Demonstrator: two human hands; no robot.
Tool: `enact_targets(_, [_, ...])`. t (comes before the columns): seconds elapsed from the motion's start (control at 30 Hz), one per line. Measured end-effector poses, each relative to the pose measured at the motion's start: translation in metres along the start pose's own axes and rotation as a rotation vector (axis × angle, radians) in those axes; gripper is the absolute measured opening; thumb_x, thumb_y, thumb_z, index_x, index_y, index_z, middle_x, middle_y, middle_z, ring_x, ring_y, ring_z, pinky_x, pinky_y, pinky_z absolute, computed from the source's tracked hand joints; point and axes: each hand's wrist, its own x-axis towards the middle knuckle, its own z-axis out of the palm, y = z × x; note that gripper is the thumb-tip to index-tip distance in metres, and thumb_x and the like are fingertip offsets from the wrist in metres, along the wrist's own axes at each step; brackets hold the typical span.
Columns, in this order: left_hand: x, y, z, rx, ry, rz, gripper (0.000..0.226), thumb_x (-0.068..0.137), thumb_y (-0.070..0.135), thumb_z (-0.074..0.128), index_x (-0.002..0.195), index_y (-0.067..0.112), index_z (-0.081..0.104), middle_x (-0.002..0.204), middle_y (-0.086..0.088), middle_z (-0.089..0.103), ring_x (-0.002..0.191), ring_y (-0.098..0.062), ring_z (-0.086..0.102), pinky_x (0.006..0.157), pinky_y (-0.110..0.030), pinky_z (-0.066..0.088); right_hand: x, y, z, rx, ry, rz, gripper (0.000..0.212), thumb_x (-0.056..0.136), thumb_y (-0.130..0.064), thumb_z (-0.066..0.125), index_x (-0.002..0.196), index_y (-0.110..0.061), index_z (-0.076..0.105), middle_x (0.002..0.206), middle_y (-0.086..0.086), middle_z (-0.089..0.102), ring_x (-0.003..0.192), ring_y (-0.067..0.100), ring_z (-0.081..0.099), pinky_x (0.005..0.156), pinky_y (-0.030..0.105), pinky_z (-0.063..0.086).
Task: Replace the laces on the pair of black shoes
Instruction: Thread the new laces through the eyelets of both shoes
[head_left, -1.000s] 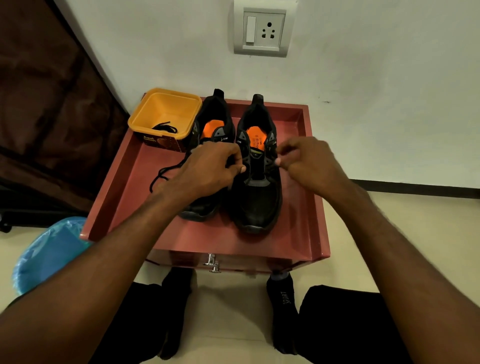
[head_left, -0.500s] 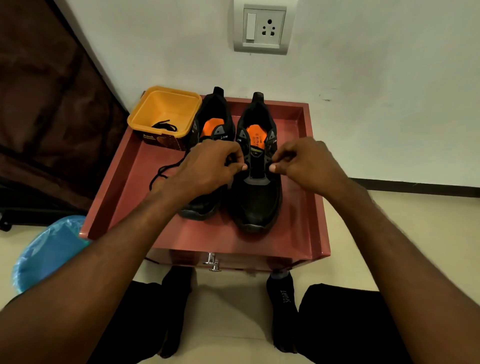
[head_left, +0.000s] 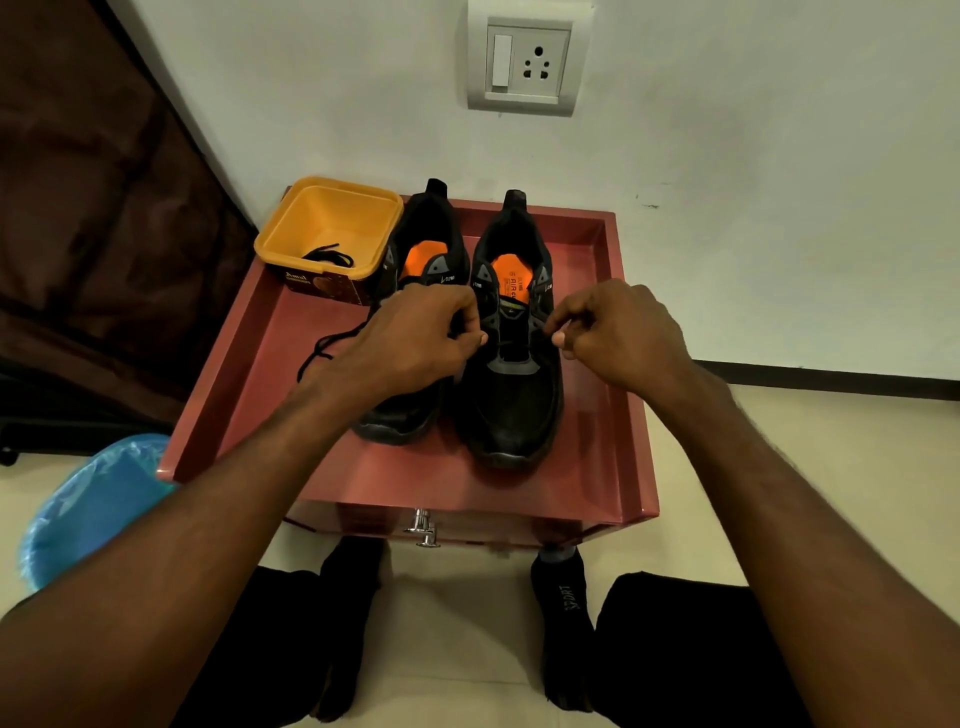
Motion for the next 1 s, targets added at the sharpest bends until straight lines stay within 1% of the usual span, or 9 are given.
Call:
enact_targets(0.2, [0.001,0.001,-0.002,0.036,-0.030,-0.030,0.014,0.098,0.025,0.070,0.089,0.020,0.061,0.083,0.005,0.067,0.076,-0.009,0.062,0.061,-0.027,0.045,0.001,-0.001,0.004,-0.009,0.007,0.039,0.018,0.091,-0.016,0.071,0.093,-0.032,0.078,0.088,-0.010,0.074,0.085,0.013,0.071,0.081,0.041,0.061])
enact_targets(0.33, [-0.001,0.003,-0.003,0.038,-0.029,-0.033,0.013,0.097,0.026,0.071,0.090,0.020,0.061,0.085,0.006,0.067,0.079,-0.009,0.063,0.066,-0.031,0.050,0.002,0.004,0.001,-0.003,-0.027,0.059,0.001,0.091,-0.026,0.077,0.092,-0.027,0.077,0.079,-0.008,0.074,0.082,0.013,0.071,0.084,0.041,0.060])
enact_targets(0.43, [-0.002,0.004,-0.004,0.027,0.025,-0.019,0.013,0.096,0.028,0.072,0.095,0.018,0.063,0.091,0.005,0.066,0.081,-0.009,0.062,0.071,-0.033,0.054,0.002,0.011,-0.010,-0.041,-0.123,0.088,0.015,0.093,-0.034,0.076,0.091,-0.019,0.080,0.064,-0.009,0.073,0.064,0.001,0.067,0.069,0.028,0.053])
enact_targets(0.53, [-0.002,0.012,-0.005,-0.032,0.201,-0.004,0.015,0.097,0.031,0.070,0.097,0.019,0.060,0.094,0.004,0.060,0.082,-0.011,0.058,0.069,-0.025,0.047,-0.006,0.001,-0.022,0.316,-0.276,0.144,0.022,0.096,-0.021,0.073,0.115,-0.013,0.065,0.073,0.004,0.078,0.049,0.006,0.061,0.052,0.022,0.046])
enact_targets(0.6, [-0.002,0.023,-0.005,-0.161,0.238,-0.051,0.017,0.102,0.035,0.062,0.096,0.019,0.059,0.083,0.005,0.064,0.074,-0.010,0.061,0.064,-0.024,0.046,-0.010,-0.012,-0.028,0.570,-0.270,0.088,0.031,0.096,-0.012,0.072,0.124,-0.014,0.057,0.081,0.010,0.079,0.052,0.014,0.059,0.048,0.023,0.044])
enact_targets(0.73, [-0.005,0.045,-0.004,-0.686,0.148,-0.221,0.038,0.110,0.042,0.041,0.106,0.011,0.062,0.079,-0.002,0.074,0.073,-0.018,0.073,0.068,-0.032,0.051,-0.012,-0.036,-0.026,0.814,-0.223,-0.047,0.018,0.097,-0.012,0.070,0.115,-0.009,0.071,0.084,0.006,0.078,0.050,0.015,0.059,0.040,0.018,0.035])
enact_targets(0.8, [-0.007,0.054,-0.003,-0.986,0.102,-0.299,0.052,0.110,0.051,0.032,0.112,0.011,0.066,0.087,-0.001,0.077,0.086,-0.021,0.075,0.077,-0.037,0.056,-0.011,-0.039,-0.025,0.928,-0.235,-0.070,0.020,0.099,-0.014,0.067,0.118,-0.008,0.071,0.096,0.012,0.078,0.052,0.016,0.062,0.038,0.019,0.035])
enact_targets(0.9, [-0.008,0.060,0.004,-1.253,0.006,-0.366,0.080,0.105,0.066,0.018,0.124,0.006,0.067,0.111,-0.021,0.075,0.107,-0.035,0.072,0.099,-0.049,0.053,-0.009,-0.037,-0.024,0.980,-0.239,-0.057,0.020,0.102,-0.016,0.063,0.119,-0.011,0.072,0.107,0.023,0.074,0.050,0.015,0.058,0.039,0.019,0.036])
enact_targets(1.0, [-0.009,0.062,0.007,-1.325,-0.082,-0.343,0.085,0.102,0.070,0.014,0.137,0.006,0.059,0.121,-0.030,0.069,0.109,-0.042,0.068,0.090,-0.044,0.052,-0.007,-0.029,-0.023,0.931,-0.168,-0.006,0.017,0.102,-0.014,0.062,0.114,-0.012,0.074,0.106,0.027,0.072,0.044,0.012,0.051,0.040,0.020,0.035])
